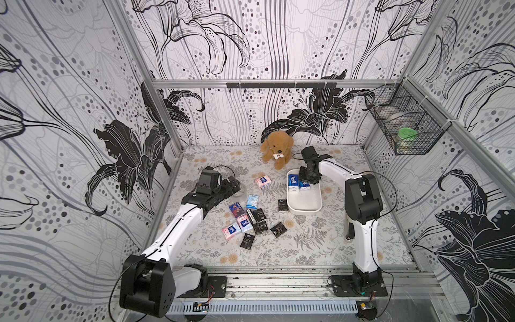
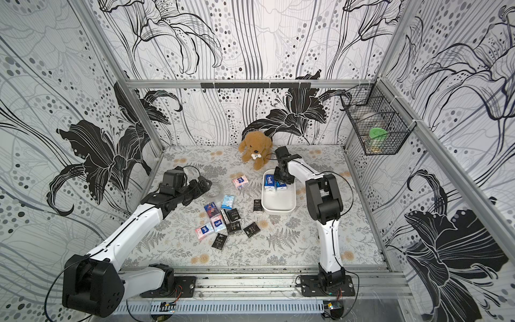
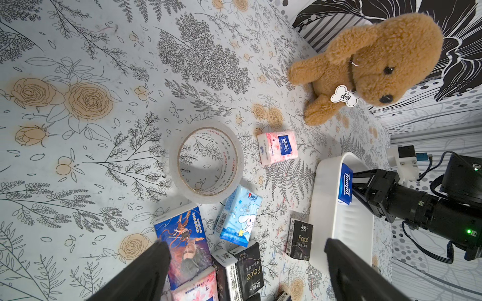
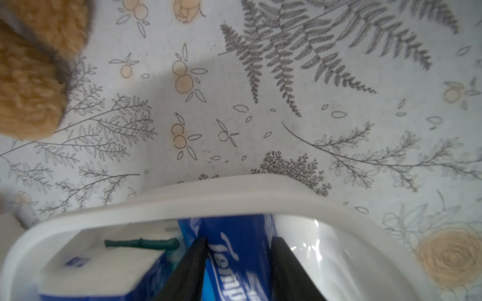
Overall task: Put the pocket tissues into the storage box
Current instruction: Place the pocket tissues in the storage box, then pick up the pocket tissues from the center of the board.
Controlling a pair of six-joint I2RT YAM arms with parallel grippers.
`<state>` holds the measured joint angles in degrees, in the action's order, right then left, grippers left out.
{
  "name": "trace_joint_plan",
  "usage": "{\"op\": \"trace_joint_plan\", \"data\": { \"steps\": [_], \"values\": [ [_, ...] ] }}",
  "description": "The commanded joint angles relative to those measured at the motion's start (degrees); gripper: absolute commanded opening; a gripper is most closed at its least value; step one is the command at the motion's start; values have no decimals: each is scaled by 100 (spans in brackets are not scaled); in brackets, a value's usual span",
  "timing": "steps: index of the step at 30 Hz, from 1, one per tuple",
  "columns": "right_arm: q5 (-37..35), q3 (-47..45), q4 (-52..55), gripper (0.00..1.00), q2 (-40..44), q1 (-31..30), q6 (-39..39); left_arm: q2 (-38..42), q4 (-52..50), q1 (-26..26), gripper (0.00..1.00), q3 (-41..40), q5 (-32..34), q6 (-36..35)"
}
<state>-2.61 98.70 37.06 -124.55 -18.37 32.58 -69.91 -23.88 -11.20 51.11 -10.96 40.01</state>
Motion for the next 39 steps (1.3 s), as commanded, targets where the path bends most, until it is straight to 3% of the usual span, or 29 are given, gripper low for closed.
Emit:
{"op": "trace_joint_plan", "data": {
  "steps": [1,10,20,29,34,39],
  "values": [
    [391,-276,-99,46,310,17,366,109,134,-18,97,74,84,-48],
    [-316,-361,230,64,1137,-147,298,58,464,-14,97,-252,127,-11],
    [-384,-573,161,83,1504,-1697,447,-336,776,128,97,-625,365,-119],
    [-201,460,-95,84,322,-3066,1055,-221,873,596,97,-1102,477,-60],
    [-276,1241,251,84,-401,-3412,1321,-103,973,690,97,-1233,389,204],
    [-573,1323,296,84,-622,-3454,1650,-14,1079,700,97,-1262,297,381]
  ]
}}
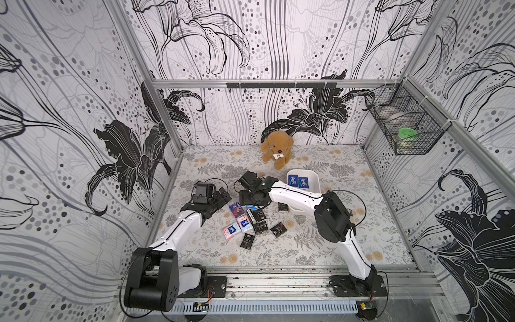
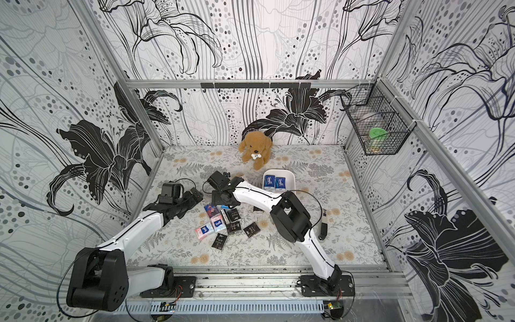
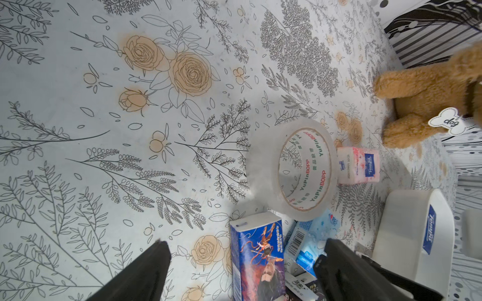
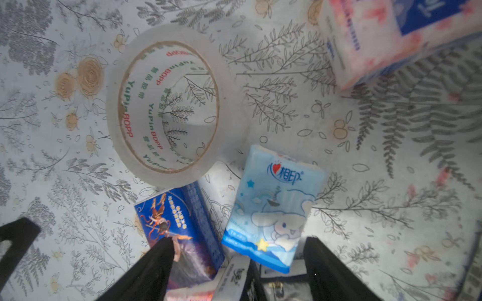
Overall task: Put the pocket tissues into the storage box
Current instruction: Pick up the pocket tissues from the center of the board.
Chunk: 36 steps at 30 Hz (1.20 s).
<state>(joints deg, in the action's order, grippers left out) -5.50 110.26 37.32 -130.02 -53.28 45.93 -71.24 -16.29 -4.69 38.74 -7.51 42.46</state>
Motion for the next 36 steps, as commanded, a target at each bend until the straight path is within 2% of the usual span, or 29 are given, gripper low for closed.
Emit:
{"op": "trace_joint_plan", "data": {
  "steps": [1,8,14,24,31,36],
  "values": [
    [-338,163,288,84,-93,32,369,124,311,47,97,-11,-65,139],
    [-486,163,317,84,-245,31,469,190,274,48,97,-15,-183,109],
    [-661,703,586,83,-687,28,482,253,193,52,97,-76,-242,51],
    [-1053,1021,853,76,-1012,29,627,295,144,47,97,-25,-346,-20],
    [-964,1081,835,75,-1206,28,649,355,-5,51,97,46,-382,-65],
    [-997,1057,811,60,-1179,28,585,485,-43,49,97,8,-391,9]
  ]
}}
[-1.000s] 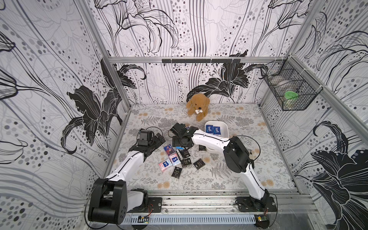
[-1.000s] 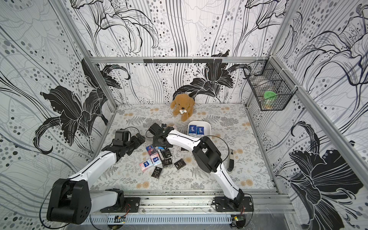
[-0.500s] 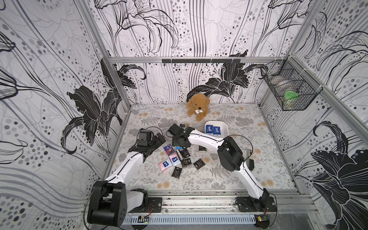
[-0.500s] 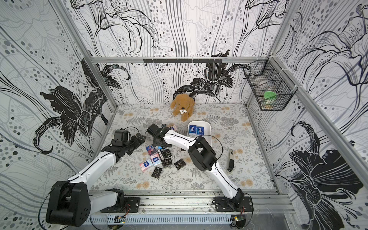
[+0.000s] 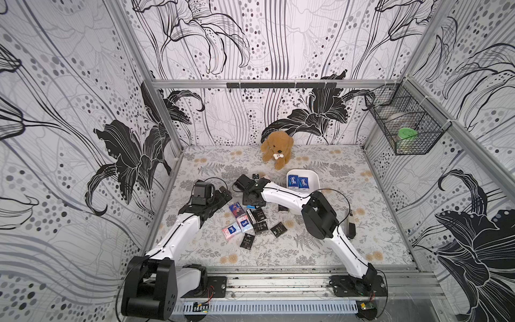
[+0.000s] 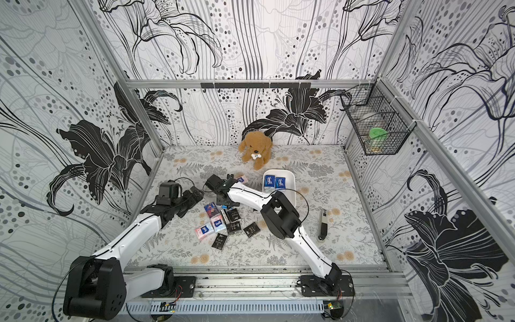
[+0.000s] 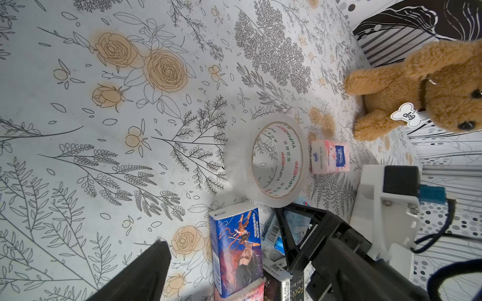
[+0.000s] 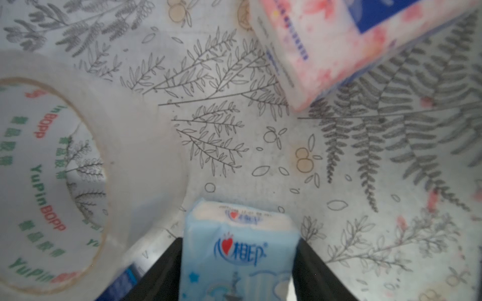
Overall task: Put the pocket tissues into the storage box
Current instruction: Pick up the pocket tissues from the center of the board.
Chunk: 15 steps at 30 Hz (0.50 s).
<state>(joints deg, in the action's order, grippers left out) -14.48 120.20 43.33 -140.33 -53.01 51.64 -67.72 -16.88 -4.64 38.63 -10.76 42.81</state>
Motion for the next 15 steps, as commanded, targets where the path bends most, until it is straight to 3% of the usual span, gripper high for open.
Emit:
{"op": "trace_joint_plan", "data": {
  "steps": [1,6,15],
  "values": [
    [-110,26,177,58,-98,2,-31,152,-3,47,97,34,-62,-32],
    [-166,-417,-228,44,397,12,-252,232,-246,43,97,229,-95,-137],
    [-133,-688,-433,42,1194,180,-1039,353,-526,51,97,373,-212,-376]
  ]
}}
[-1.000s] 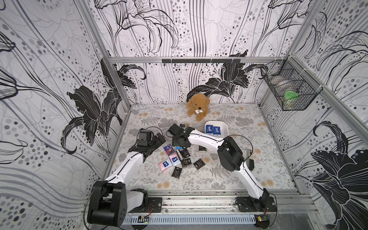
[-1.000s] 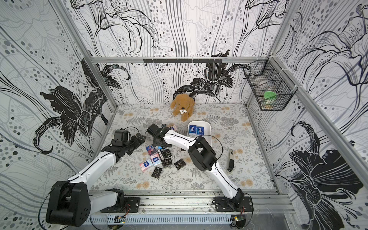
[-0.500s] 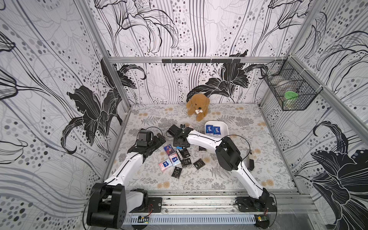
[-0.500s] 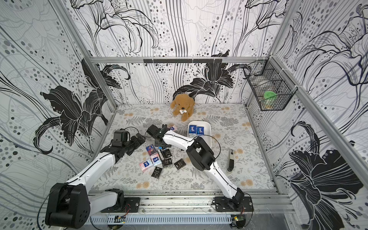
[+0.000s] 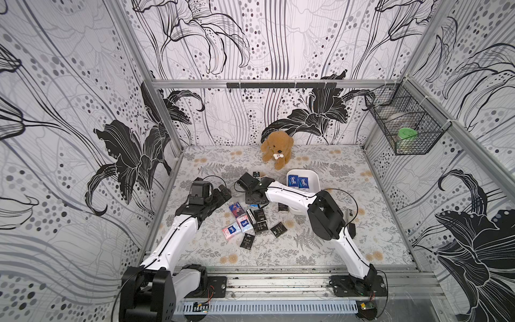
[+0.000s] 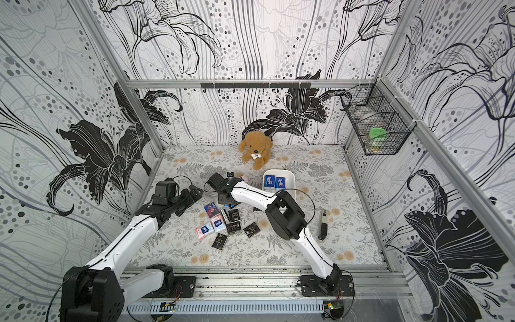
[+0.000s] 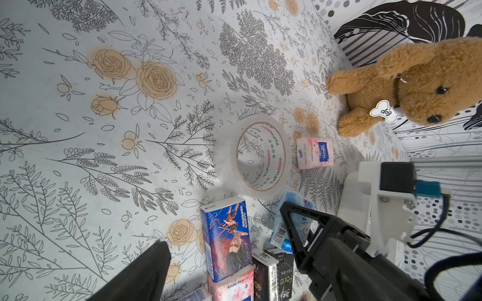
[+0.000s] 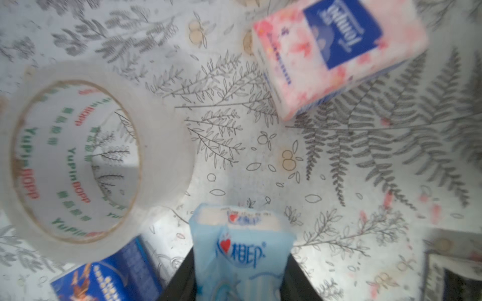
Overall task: Put the pocket tissues into the storage box
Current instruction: Pick up the pocket tissues from the center of the board, then place the pocket tissues in the storage box.
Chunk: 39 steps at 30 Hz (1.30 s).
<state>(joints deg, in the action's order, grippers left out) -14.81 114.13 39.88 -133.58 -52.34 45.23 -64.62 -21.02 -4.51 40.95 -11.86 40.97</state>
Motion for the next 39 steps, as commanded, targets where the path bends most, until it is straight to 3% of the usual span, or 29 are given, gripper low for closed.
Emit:
{"op": "trace_joint_plan", "data": {
  "steps": [1,7,18,27,39],
  "values": [
    [-74,-108,-90,42,598,149,-481,24,-122,30,97,146,-119,-209],
    [86,-412,85,41,1189,527,-1179,-153,-107,22,97,255,-395,-170],
    [351,-2156,-91,43,2503,1954,-2329,-683,51,-406,97,566,-498,96],
    [306,-2134,-10,43,2172,2908,-2698,-1003,99,-770,97,830,-177,153],
    [646,-1308,116,45,1276,3123,-2916,-948,-158,-788,97,818,60,-85]
  ]
}}
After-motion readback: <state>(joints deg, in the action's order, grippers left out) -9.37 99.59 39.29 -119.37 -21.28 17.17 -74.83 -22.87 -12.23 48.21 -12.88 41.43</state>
